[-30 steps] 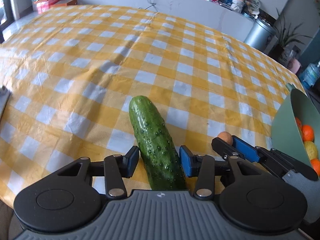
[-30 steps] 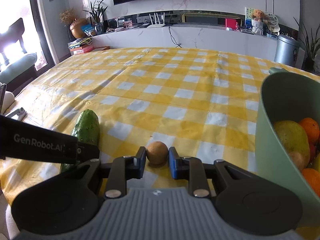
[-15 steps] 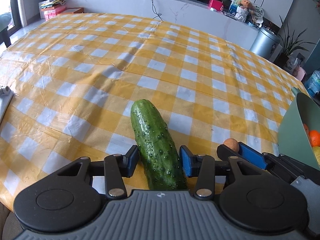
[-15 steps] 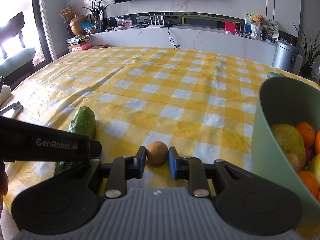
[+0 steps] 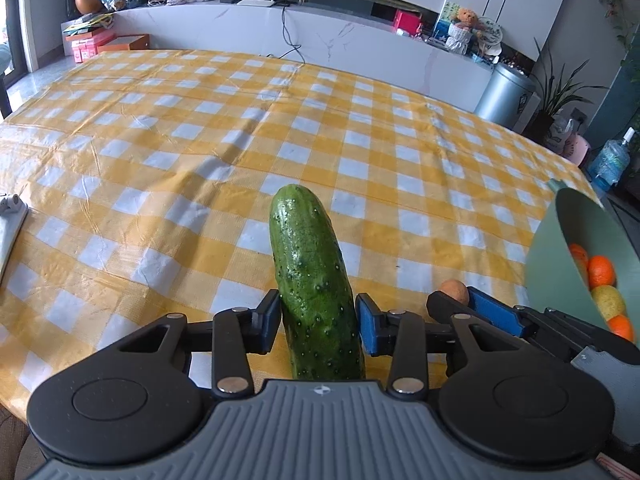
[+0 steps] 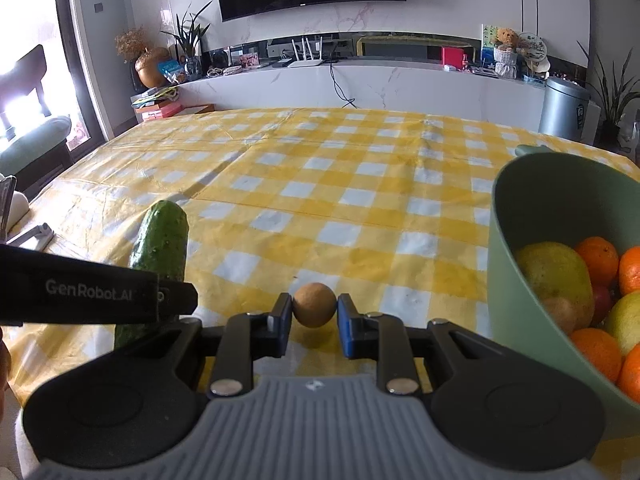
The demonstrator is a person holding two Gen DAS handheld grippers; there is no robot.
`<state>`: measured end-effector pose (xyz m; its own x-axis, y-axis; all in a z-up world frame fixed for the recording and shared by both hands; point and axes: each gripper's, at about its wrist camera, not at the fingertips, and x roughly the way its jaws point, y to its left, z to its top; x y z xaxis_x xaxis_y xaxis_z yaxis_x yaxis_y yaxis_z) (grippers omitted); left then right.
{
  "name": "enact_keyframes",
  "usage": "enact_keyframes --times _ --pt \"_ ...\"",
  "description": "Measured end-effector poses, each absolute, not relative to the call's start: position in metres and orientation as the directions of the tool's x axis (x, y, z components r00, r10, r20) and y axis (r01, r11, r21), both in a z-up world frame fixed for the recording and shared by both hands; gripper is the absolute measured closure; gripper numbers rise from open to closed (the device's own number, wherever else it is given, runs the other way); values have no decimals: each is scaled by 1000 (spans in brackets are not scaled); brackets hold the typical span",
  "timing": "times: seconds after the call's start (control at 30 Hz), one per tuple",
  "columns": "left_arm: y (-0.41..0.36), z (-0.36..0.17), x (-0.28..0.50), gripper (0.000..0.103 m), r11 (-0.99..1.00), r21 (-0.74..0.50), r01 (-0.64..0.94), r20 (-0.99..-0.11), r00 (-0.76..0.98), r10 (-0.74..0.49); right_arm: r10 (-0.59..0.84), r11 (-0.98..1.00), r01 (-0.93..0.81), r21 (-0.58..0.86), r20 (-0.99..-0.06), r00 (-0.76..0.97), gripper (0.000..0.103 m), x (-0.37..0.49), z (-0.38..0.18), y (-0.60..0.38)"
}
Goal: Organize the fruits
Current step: 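Close the left tool on the cucumber while the right tool grasps the last kiwi, then carry the cucumber and kiwi into the green colander and open both tools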
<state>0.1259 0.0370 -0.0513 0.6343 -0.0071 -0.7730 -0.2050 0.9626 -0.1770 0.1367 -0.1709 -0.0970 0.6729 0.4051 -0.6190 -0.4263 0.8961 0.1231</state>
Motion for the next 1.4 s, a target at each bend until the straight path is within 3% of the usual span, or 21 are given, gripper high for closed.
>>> enact_keyframes --times 0.5,0.87,1.07,1.4 --pt "29 2 92 61 967 -229 -109 -662 746 -73 400 907 -409 104 -518 756 82 88 -60 -198" --pt "-12 44 96 61 962 -263 75 -573 790 -219 318 944 -324 60 -422 849 82 53 -16 -255" --pt "-49 50 118 61 955 -213 206 -559 776 -292 218 974 -222 37 -402 889 82 60 -8 -295" --pt "-118 50 162 61 918 -27 395 -566 751 -339 144 988 -151 15 -414 899 82 93 -6 -332"
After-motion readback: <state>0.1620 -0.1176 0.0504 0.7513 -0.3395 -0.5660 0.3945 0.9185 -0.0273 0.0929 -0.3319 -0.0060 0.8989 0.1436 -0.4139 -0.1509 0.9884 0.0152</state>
